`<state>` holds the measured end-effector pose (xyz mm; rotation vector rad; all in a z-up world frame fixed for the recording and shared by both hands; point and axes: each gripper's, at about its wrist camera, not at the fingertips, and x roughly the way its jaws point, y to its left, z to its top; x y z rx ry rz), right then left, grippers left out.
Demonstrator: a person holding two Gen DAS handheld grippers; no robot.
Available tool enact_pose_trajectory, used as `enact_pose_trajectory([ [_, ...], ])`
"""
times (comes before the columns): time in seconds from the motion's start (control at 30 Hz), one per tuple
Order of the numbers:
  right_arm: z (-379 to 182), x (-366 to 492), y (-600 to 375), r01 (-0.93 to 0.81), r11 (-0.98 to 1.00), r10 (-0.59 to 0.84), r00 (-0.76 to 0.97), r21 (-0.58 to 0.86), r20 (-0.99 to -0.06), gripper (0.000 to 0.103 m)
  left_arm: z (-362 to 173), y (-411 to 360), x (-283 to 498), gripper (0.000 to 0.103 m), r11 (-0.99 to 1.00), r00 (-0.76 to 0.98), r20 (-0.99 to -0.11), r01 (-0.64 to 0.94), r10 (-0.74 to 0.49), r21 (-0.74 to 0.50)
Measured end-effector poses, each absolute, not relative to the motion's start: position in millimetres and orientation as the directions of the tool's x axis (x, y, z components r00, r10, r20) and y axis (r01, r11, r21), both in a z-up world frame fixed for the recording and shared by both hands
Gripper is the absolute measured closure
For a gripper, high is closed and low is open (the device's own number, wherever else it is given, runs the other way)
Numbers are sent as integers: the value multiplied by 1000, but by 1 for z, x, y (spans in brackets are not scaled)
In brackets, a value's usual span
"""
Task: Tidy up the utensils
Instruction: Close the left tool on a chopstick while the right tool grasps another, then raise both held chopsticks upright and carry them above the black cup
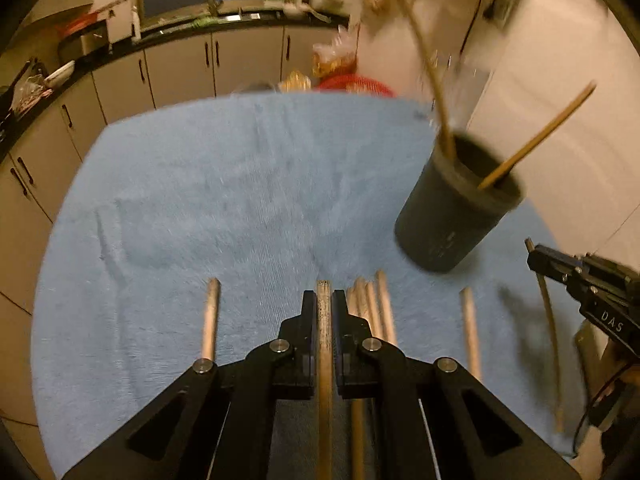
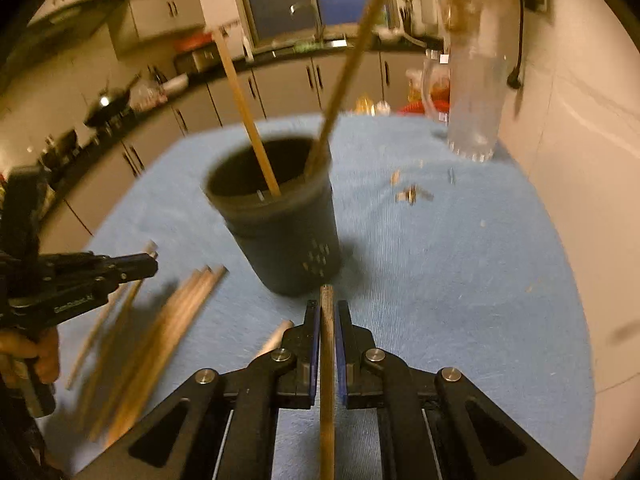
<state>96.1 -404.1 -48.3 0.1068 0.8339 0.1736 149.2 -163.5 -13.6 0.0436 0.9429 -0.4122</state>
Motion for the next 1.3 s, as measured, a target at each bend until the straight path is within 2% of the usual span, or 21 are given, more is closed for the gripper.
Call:
enact_pose_trajectory([
  [0.27,21,60,-400,-166,969,244,752,182,-613,95,54,-155,114,96,910,616,-693,388,-376,-148],
  [0.6,69,21,-399,-230,953,301,806,199,-510,95,106,-152,69,96,890,675,-598,427,-433,-162],
  [0.87,90,-16,-408,-278,939,330,892,202,-307,95,113,-159,56,96,875,670,-577,443,-467,-195],
  [1.0,98,-38,-413,-257,944,290,945,205,-152,95,114,-163,53,96,871,669,-568,444,-478,-210],
  [1.3,120,-60,-409,-176,958,177,984,226,17,95,131,-162,54,96,853,676,-522,445,-520,-274],
])
